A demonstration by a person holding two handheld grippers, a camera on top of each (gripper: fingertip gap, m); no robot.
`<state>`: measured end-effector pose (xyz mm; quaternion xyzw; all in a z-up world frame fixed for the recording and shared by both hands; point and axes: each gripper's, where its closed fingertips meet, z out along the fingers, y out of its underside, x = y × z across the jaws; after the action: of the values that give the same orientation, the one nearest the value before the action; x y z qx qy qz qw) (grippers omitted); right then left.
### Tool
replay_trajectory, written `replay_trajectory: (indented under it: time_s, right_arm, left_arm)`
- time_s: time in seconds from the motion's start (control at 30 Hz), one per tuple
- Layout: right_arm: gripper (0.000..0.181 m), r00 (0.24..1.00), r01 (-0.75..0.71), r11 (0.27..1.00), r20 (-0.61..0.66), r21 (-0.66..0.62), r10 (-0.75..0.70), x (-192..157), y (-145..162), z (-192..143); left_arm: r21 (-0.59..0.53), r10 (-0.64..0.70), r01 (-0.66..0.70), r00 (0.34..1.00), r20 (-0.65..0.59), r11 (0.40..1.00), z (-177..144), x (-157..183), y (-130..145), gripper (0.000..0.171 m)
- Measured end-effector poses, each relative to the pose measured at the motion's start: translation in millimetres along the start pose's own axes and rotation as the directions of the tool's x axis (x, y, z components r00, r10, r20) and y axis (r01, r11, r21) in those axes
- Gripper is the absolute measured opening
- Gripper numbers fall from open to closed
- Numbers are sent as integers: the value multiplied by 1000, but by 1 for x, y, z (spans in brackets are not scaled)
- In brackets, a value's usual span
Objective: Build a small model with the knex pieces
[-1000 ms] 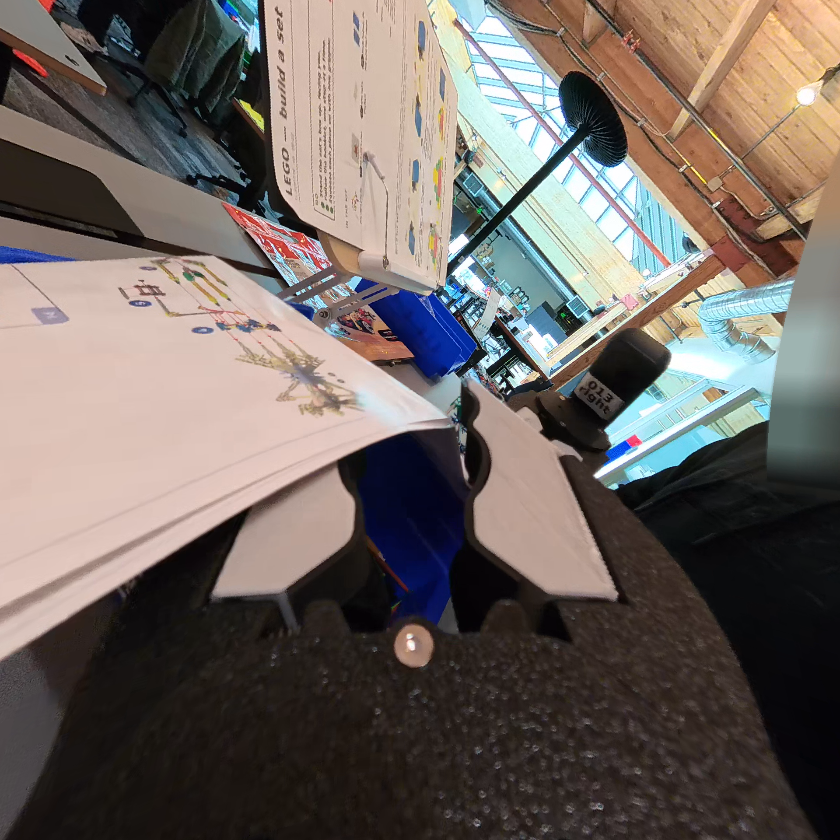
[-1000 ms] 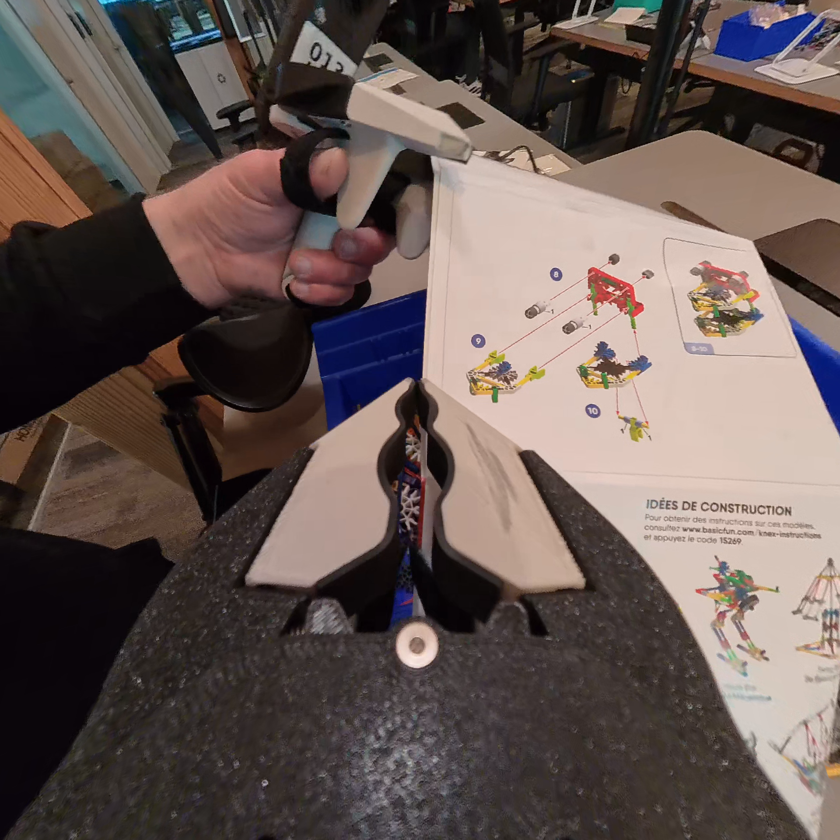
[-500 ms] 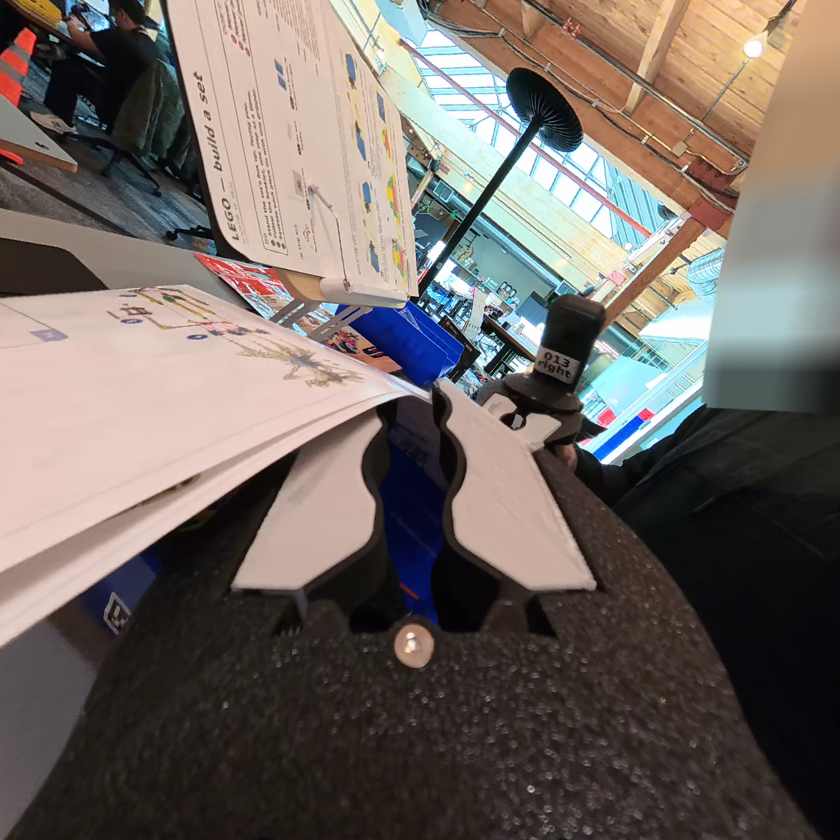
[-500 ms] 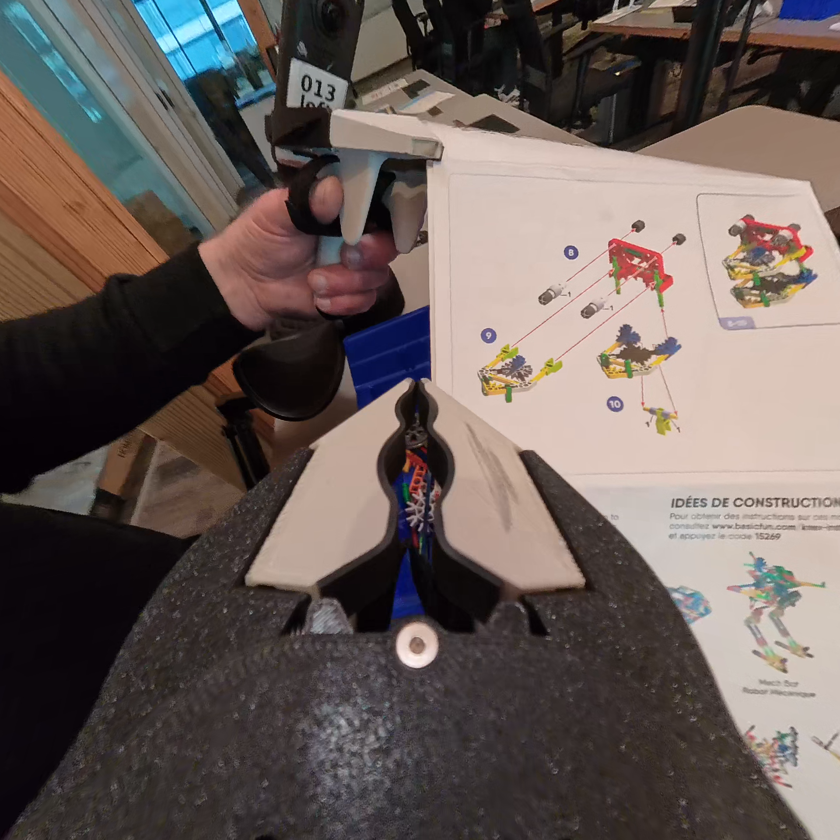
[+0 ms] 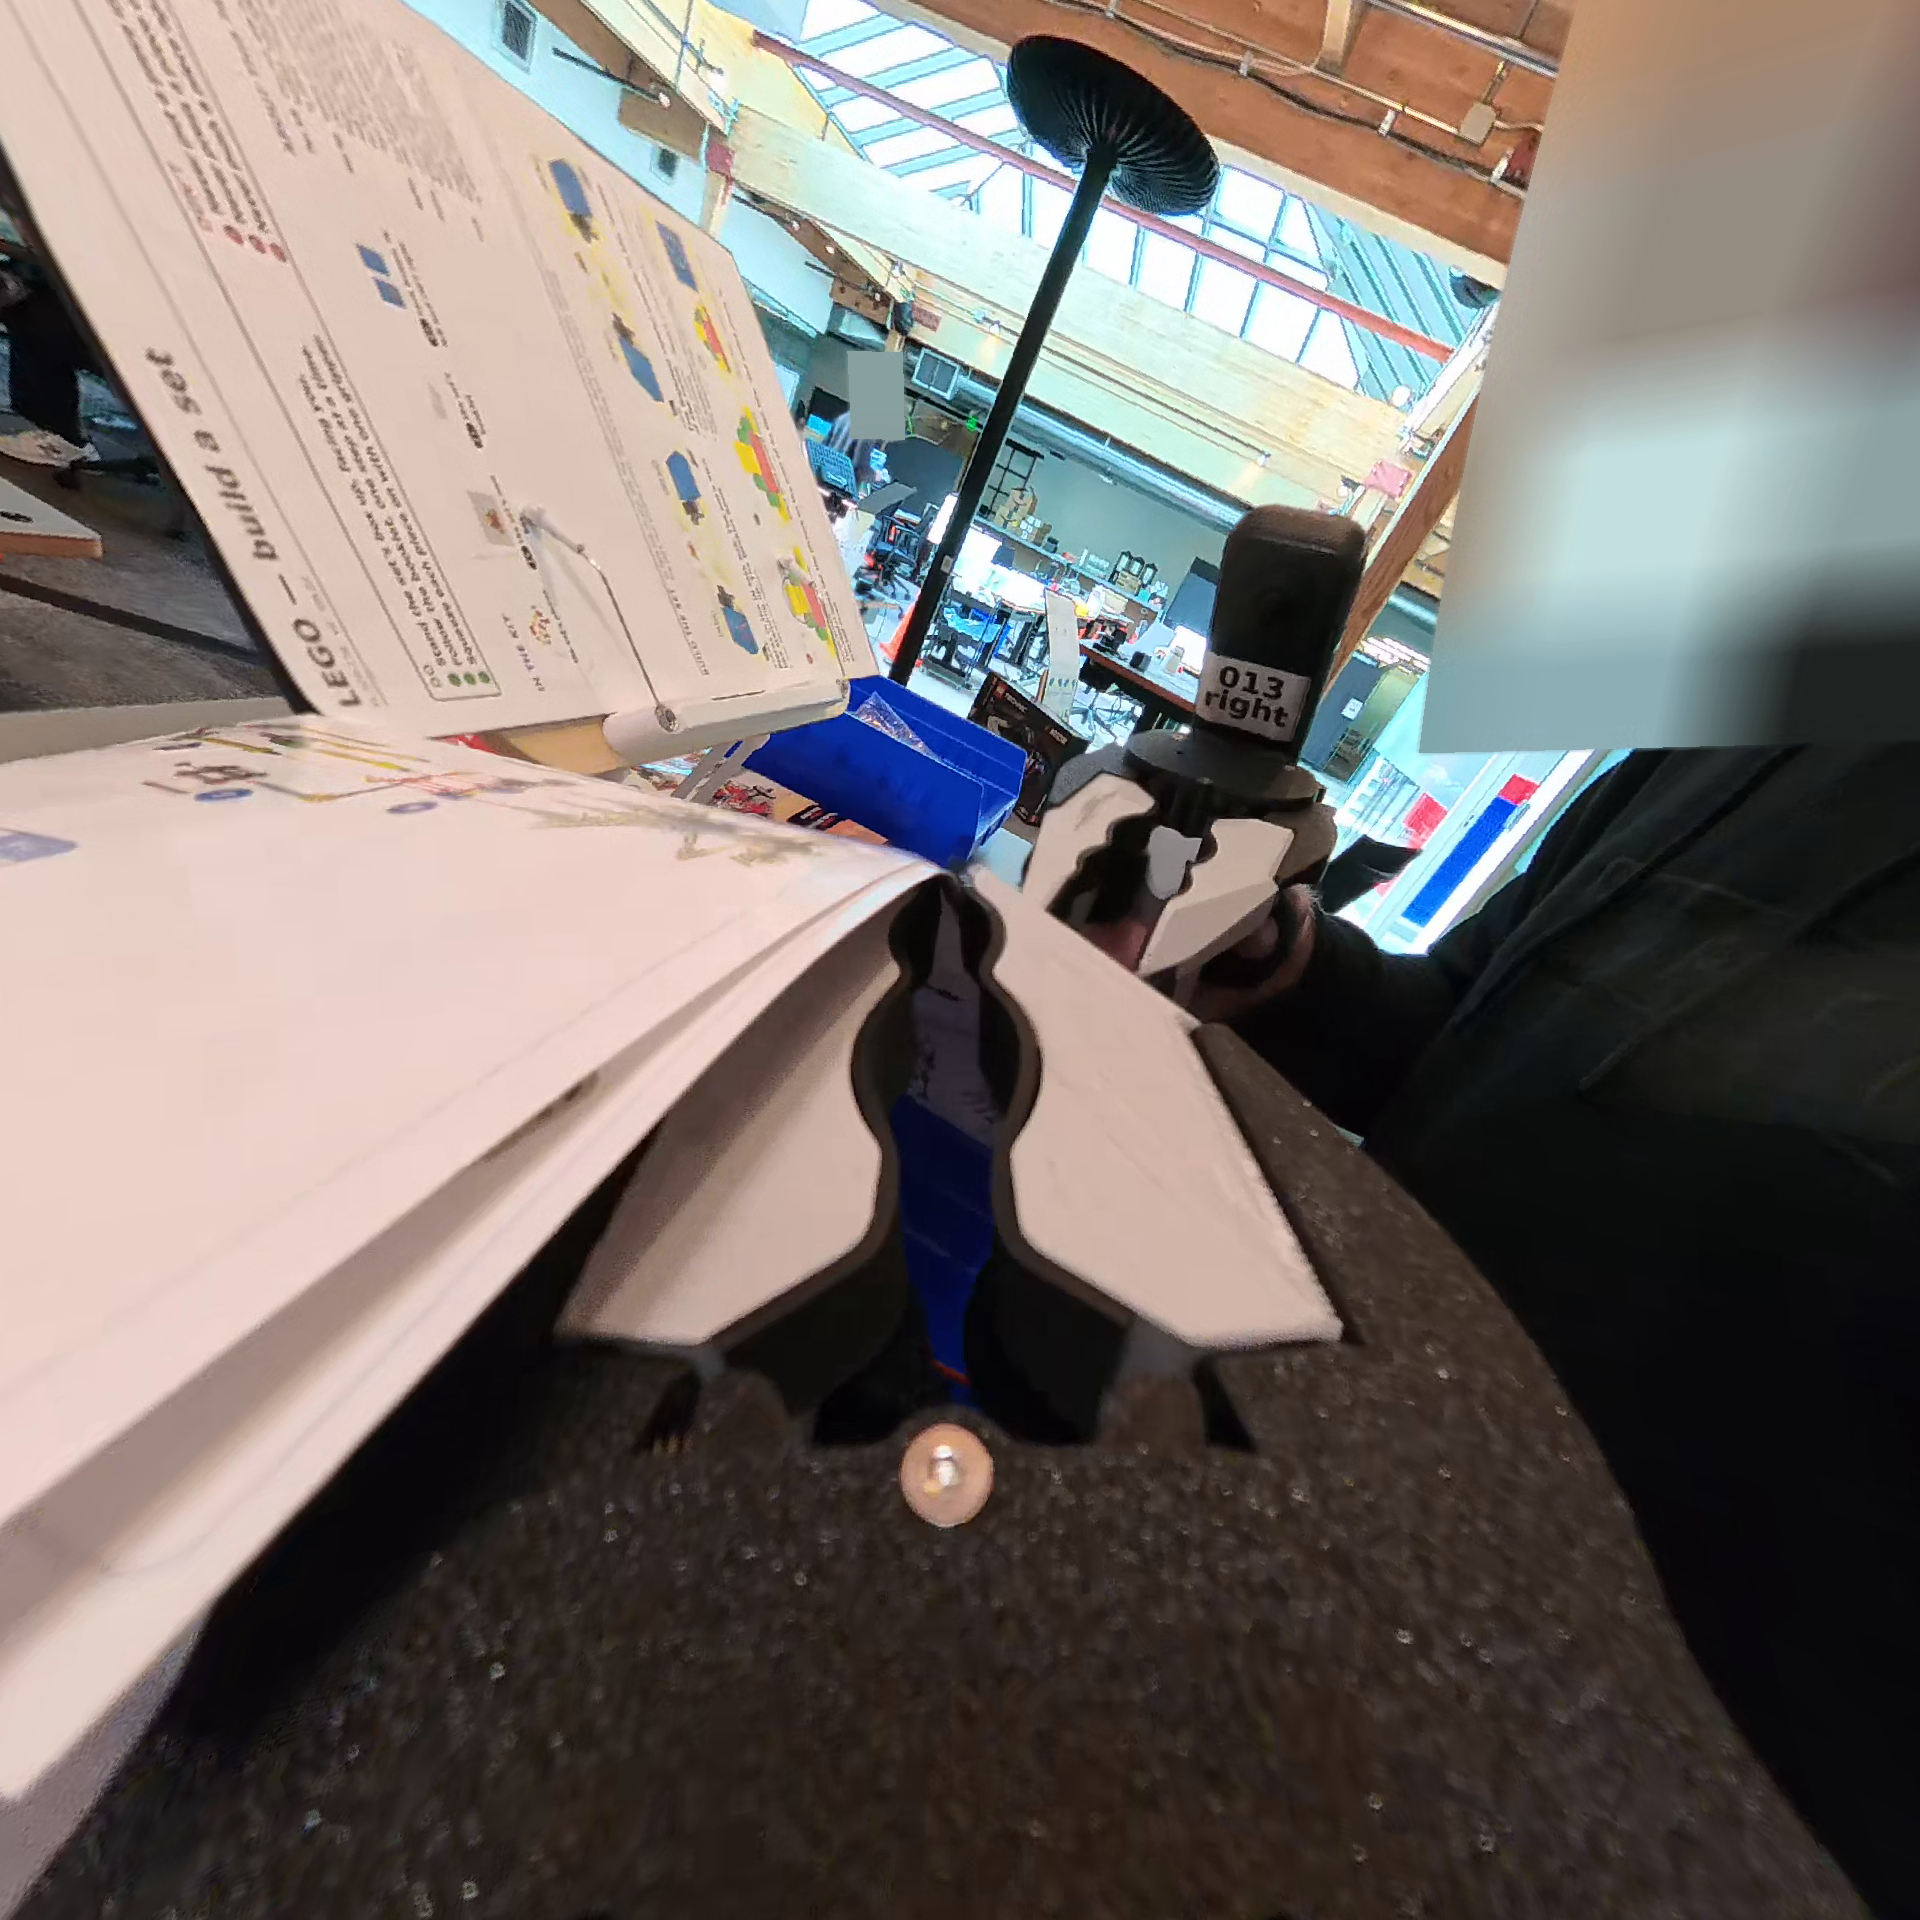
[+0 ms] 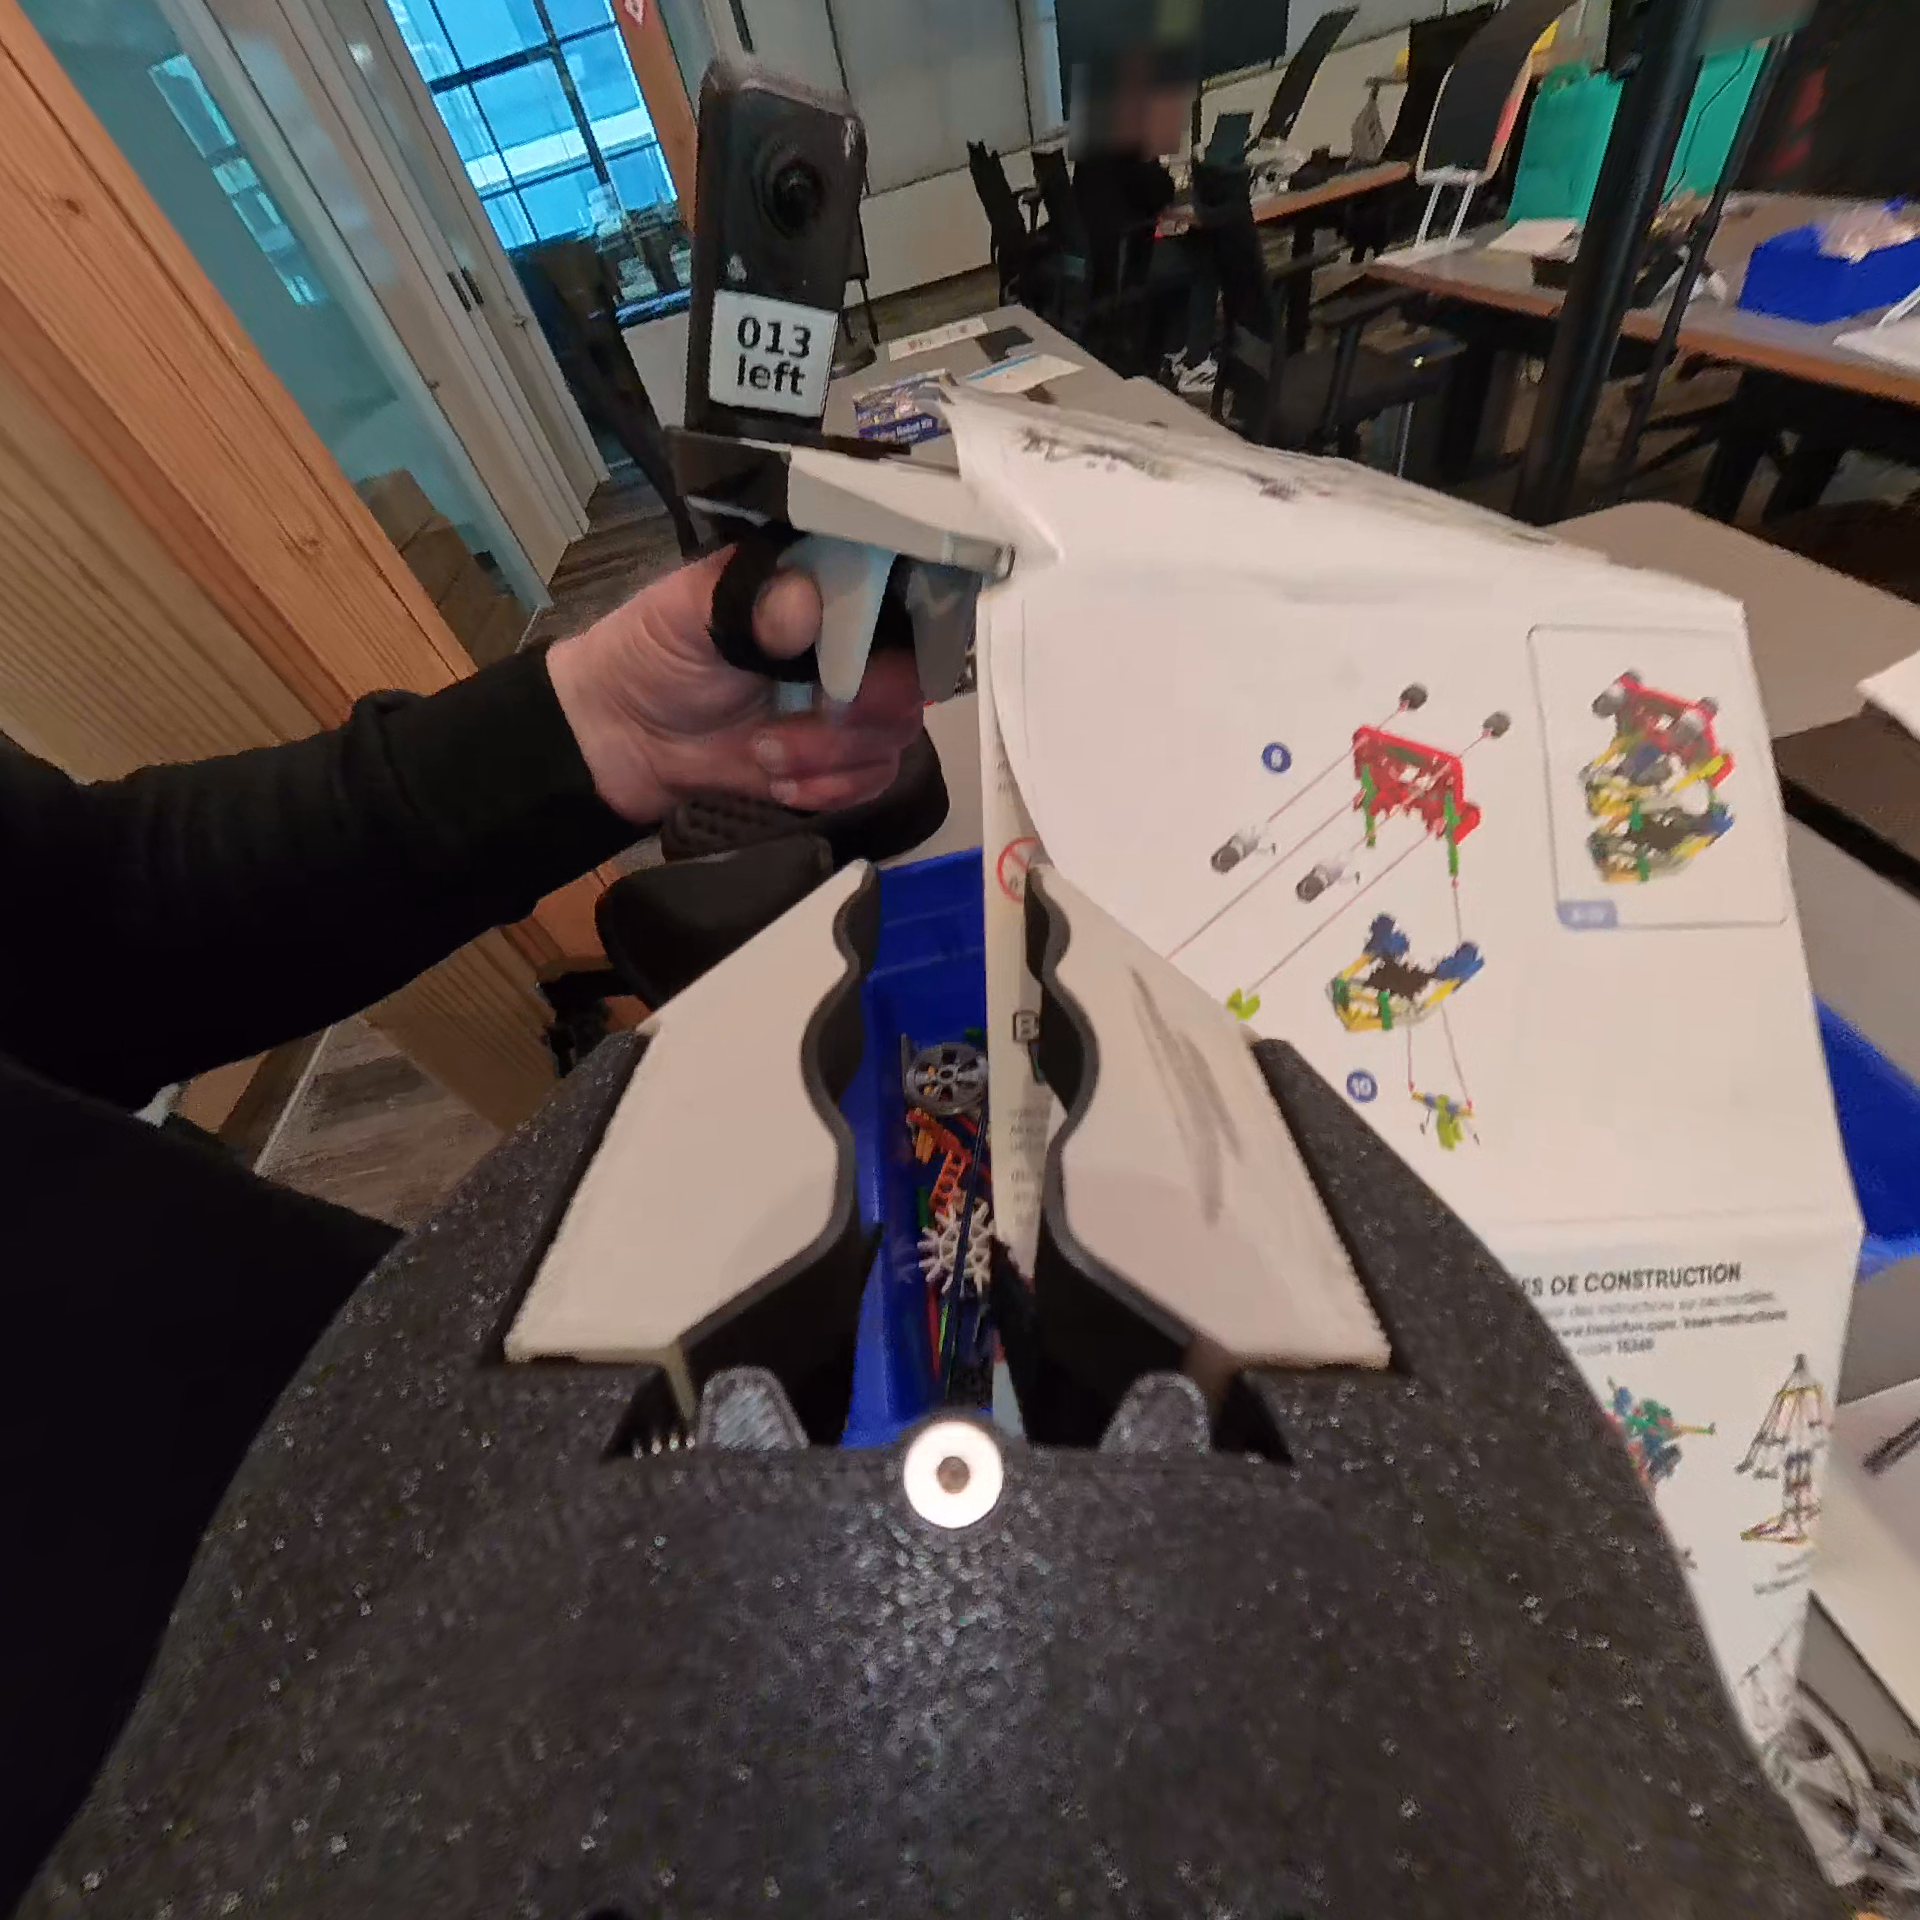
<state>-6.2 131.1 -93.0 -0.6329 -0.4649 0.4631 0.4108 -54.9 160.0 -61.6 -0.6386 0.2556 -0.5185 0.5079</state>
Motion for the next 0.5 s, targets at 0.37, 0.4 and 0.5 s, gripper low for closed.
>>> replay_trajectory:
  time_s: [0.37, 0.4, 0.5]
  right_arm:
    - [14, 979, 145, 989, -142, -10, -145, 22, -3, 2]
    - [14, 969, 182, 983, -169, -23, -183, 25, -3, 1]
    - [14, 921, 301, 953, -245, -47, -303, 28, -4, -2]
  left_arm:
    - [-29, 35, -35, 999, -16, 999, 10, 11, -9, 1]
    - [-37, 33, -33, 999, -12, 999, 11, 10, -8, 1]
    - [-27, 24, -24, 1000, -7, 999, 13, 7, -9, 1]
